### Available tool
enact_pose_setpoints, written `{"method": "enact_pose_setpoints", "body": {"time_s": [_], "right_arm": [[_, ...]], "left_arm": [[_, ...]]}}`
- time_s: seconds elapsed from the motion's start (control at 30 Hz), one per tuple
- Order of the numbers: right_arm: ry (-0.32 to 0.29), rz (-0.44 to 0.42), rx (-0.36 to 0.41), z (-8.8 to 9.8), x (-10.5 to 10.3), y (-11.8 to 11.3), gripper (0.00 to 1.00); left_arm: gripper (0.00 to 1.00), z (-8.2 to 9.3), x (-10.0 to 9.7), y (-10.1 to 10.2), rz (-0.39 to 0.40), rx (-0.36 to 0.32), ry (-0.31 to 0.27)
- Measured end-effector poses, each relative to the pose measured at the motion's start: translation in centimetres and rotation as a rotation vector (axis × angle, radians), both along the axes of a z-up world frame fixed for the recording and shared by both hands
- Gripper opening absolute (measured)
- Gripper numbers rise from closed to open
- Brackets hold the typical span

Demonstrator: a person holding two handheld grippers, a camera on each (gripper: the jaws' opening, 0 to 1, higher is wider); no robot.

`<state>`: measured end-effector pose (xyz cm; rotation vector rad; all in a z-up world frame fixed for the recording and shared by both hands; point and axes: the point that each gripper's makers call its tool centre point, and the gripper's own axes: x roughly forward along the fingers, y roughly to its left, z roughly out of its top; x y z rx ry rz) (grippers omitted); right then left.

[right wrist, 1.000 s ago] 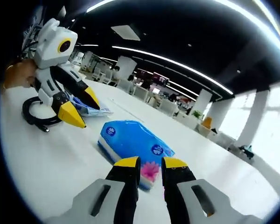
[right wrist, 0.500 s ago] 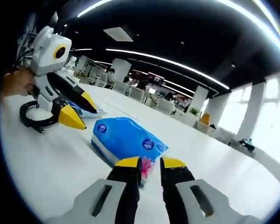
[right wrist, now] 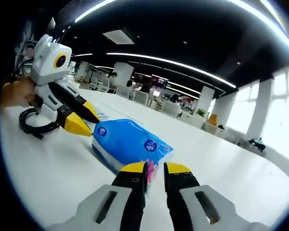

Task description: Arrange the tabletop items into an orderly group along one side of the table until the central work area is clear of visible clutter.

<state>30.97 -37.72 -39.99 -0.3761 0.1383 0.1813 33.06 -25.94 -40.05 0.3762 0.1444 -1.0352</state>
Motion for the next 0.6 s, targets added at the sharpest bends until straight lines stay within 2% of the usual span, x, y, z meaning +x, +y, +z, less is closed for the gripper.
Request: {"method": "enact_pose_setpoints", "body": {"time_s": [0.13,0.3,0.5,0.6], "right_arm": [[0.013,-0.005,0.021,-0.30,-0.01,-0.15,0.10],[0.022,-0.009,0.097,-0.38,0.03,-0.10,0.10],[0.036,-0.013,0.092,-0.72,0.23,0.09,0.09],[0.040,-0.020,0.101,-0.72,0.32,-0.07,0.04]], "left_arm": [[0.19,-0.07,0.07,-0.26,0.001,-0.014,0.004],[0.17,0.01,0.28,-0.29,0.006,-0.025,0.009],[0.13,-0.04,0.74,-0.33,0.015,-0.049,0.043],[0.12,-0.11,0.81,-0.27,0.016,-0.055,0.052]]}}
